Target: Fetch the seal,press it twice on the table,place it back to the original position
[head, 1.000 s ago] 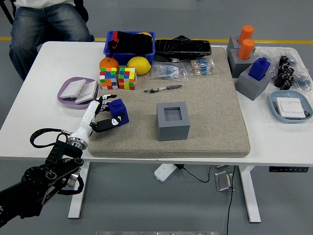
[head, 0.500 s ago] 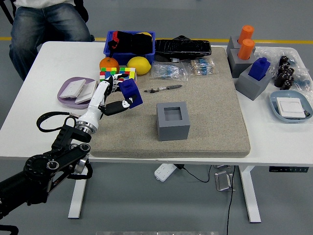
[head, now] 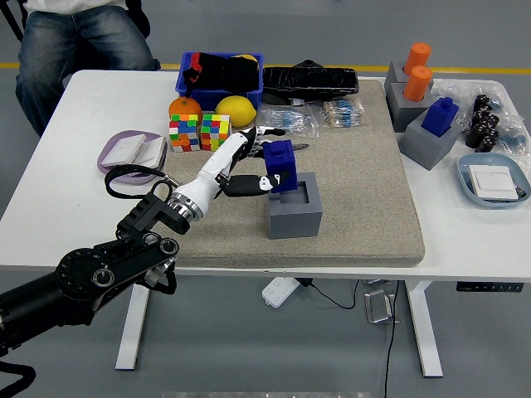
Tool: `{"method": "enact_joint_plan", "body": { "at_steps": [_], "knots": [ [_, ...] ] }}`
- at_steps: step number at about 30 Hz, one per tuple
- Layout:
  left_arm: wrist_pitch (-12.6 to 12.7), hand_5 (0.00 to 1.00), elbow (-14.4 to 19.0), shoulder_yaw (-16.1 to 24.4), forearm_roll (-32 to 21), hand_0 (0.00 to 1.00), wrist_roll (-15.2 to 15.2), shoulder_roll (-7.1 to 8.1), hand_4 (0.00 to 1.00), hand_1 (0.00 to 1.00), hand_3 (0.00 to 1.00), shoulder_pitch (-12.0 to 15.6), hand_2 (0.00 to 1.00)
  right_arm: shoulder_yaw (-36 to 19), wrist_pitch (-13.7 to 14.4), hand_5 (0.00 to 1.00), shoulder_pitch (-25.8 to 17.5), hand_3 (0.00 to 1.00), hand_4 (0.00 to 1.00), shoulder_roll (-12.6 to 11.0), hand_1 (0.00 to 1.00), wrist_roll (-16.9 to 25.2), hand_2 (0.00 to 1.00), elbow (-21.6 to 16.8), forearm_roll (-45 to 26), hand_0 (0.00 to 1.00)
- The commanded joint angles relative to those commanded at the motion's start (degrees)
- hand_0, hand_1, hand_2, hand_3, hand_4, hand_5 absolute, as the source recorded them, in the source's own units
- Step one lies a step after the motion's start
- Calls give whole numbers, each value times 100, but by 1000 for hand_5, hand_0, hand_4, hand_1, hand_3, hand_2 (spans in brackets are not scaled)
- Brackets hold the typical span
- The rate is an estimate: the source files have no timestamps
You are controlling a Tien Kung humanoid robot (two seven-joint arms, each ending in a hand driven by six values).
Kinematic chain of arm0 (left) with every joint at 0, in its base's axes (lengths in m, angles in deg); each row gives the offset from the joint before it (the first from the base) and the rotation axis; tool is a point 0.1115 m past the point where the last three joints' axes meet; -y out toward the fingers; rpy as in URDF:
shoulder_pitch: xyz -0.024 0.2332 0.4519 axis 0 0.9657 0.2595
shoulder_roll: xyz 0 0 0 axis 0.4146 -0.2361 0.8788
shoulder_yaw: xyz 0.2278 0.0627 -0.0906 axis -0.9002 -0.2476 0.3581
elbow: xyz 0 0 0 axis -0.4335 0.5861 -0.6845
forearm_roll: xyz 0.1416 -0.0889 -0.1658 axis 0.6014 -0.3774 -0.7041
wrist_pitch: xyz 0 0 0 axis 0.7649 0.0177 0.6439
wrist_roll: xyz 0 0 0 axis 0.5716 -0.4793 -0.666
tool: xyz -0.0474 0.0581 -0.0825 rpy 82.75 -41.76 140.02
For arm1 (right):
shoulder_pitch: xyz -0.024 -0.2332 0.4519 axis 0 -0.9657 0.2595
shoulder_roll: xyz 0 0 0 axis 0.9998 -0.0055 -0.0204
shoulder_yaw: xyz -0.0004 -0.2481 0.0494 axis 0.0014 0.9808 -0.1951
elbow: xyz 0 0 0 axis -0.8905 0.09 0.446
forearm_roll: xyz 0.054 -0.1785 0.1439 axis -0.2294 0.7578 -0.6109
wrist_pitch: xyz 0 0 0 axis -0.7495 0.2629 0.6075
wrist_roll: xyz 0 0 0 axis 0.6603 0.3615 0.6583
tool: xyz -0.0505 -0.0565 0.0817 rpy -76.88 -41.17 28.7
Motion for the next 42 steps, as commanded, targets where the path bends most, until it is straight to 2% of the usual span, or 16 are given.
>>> {"method": "enact_joint_plan", "body": {
  "at_steps": [9,16,24,42],
  "knots": [
    [-48,2,-114,-328,-40,651,-53,-120,663,477,791,-336,444,53,0,625,15,785,939,-29,783,1,789,-3,-21,915],
    [-38,2,-392,-646,-147,652,-32,-261,664,481,792,-514,446,94,-2,625,-3,785,939,-31,784,1,789,-5,-31,915],
    [-7,2,-678,-790,-354,653,15,-339,667,481,793,-586,447,87,-4,624,0,786,939,-20,784,2,788,-8,-34,915],
    [-9,2,-806,-839,-366,658,22,-376,672,486,794,-558,450,52,-9,624,-20,785,939,-1,783,6,787,-4,-29,915]
  ]
}}
